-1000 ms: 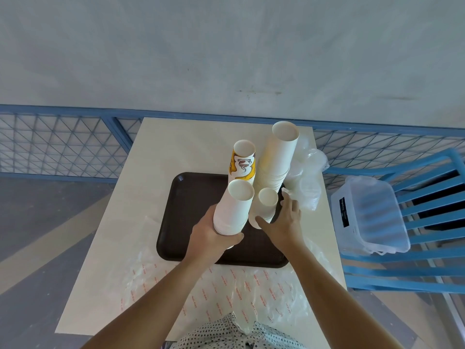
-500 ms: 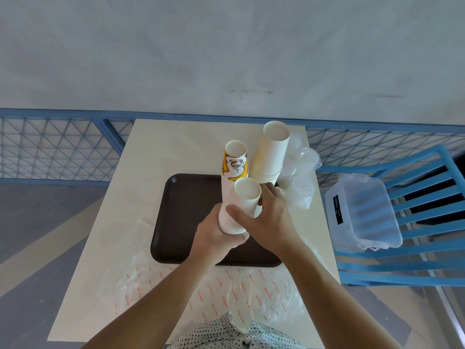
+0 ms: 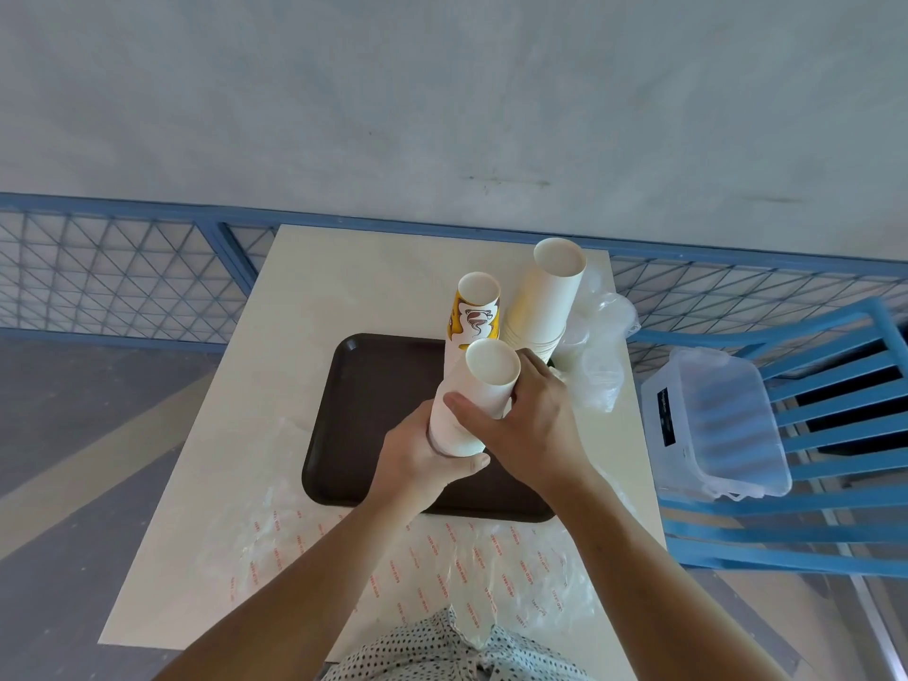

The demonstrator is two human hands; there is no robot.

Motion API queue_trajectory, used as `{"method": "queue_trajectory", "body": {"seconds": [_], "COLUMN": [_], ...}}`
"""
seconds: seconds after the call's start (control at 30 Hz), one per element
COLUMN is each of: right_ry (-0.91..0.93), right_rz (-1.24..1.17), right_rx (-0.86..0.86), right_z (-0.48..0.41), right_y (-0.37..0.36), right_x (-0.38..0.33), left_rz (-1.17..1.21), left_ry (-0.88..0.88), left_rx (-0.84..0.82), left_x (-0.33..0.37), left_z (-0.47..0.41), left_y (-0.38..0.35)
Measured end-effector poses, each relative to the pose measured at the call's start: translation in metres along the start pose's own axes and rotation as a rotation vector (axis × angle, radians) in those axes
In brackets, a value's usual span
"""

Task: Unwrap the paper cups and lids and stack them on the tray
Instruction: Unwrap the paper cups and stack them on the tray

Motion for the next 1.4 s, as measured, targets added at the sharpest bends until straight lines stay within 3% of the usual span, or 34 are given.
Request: {"method": "queue_trajectory", "body": {"seconds": [0.83, 1.4], "right_ry": [-0.031, -0.157], "right_rz": [0.038, 0.249], "right_rx": [0.338, 0.125], "right_z": [-0.020, -0.013], "right_y": [0.065, -0.015], "right_x": [0.005, 0.105], "left_rz": [-0.019, -0.034], "left_ry": [0.014, 0.063], "left_rx": [-0.018, 0.021], "left_x": [-0.003, -0.002], "left_z": [0.001, 0.000], "left_y": [-0.001, 0.005]}}
Point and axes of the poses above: each hand's wrist, its own z-axis away from the middle knuckle, its own y-axis out of the back of the hand, x = y × z, the point moved 1 cm from there along -z, towards the middle knuckle, and after that the axes turned 5 degrees about y, right-handed, at the moved point
